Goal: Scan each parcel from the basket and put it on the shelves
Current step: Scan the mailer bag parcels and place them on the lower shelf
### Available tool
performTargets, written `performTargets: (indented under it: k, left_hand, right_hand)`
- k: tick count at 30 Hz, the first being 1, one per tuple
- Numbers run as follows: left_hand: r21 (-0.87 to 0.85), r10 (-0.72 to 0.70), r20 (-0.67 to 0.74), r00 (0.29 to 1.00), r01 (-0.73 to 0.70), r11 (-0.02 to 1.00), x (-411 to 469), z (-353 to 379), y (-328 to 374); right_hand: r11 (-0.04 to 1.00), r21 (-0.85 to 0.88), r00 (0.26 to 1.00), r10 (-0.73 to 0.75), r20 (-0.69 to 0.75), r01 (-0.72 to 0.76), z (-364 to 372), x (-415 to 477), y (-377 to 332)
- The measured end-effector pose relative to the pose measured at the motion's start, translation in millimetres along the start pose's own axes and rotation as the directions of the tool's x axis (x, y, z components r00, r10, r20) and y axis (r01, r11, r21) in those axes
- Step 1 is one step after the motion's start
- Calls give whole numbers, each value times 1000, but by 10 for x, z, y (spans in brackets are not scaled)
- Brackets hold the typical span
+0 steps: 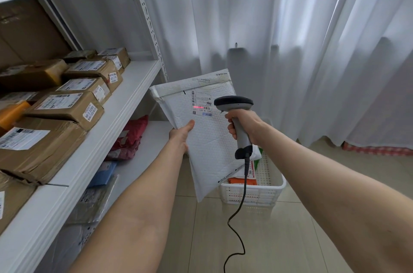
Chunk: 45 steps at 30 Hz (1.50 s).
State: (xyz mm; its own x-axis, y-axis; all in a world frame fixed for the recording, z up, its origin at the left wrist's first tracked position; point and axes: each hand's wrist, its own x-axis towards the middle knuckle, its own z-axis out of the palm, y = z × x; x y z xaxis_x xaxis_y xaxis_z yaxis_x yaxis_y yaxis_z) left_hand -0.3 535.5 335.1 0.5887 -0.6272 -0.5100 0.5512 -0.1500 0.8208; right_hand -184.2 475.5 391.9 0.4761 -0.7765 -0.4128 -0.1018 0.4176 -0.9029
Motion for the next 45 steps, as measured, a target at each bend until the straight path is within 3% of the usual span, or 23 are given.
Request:
performTargets:
  k: [45]
  left_hand:
    - [-27, -22, -52, 998, 21, 999, 368, -357, 51]
  right_hand:
    - [995, -42, 995, 96, 21, -95, 310, 296, 7]
